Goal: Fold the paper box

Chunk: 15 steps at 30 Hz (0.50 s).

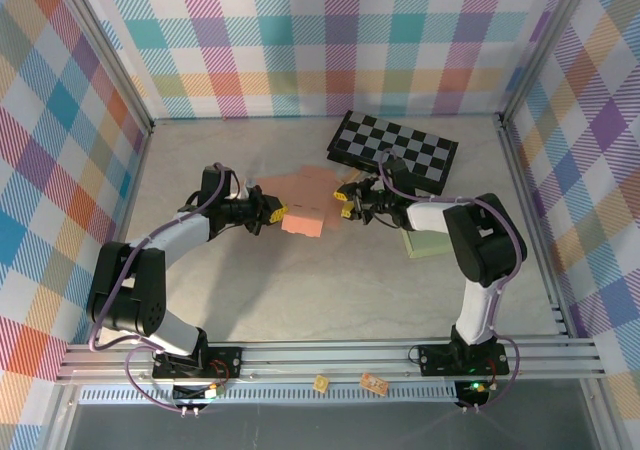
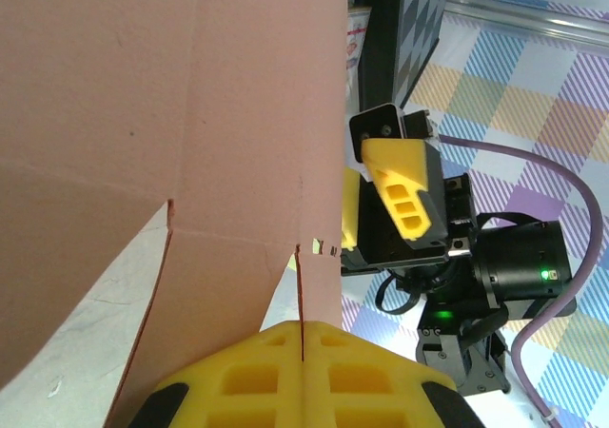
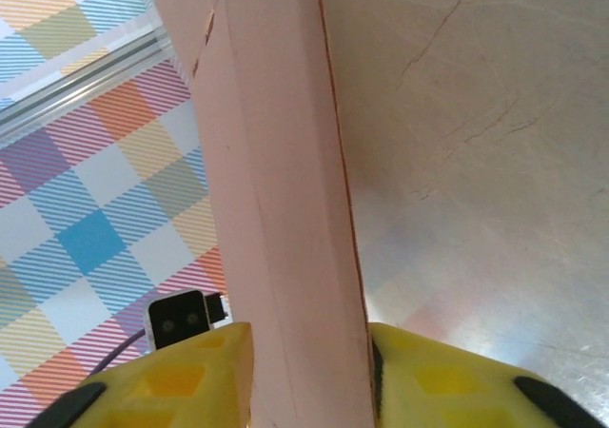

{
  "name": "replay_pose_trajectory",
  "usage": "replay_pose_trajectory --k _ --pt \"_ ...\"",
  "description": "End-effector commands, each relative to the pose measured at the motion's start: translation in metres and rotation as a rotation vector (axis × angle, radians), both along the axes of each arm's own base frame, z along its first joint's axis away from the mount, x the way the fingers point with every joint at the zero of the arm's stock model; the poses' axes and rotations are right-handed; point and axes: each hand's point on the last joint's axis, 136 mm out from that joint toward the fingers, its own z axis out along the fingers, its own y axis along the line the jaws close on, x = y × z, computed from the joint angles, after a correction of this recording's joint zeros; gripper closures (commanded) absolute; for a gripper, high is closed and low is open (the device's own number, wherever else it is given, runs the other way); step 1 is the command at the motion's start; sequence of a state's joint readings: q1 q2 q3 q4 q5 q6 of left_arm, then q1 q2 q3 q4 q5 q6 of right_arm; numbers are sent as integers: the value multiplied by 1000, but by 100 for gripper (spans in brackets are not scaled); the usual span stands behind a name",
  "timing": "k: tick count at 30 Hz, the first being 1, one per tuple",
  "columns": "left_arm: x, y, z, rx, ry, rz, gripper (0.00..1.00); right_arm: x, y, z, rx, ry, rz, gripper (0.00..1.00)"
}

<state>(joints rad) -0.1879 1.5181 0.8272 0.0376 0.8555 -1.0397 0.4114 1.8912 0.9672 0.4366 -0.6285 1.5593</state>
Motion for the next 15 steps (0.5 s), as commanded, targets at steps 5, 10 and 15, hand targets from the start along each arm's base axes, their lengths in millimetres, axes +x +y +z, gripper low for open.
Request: replay_pose_trajectory --k 5,10,15 --pt "0 -6 14 -32 -20 -18 100 21 9 19 35 -67 -19 85" --pt "3 -3 20 -18 -28 -1 78 26 6 33 -3 -108 -40 100" --pt "18 6 61 46 -129 71 62 30 3 66 -62 -184 -35 100"
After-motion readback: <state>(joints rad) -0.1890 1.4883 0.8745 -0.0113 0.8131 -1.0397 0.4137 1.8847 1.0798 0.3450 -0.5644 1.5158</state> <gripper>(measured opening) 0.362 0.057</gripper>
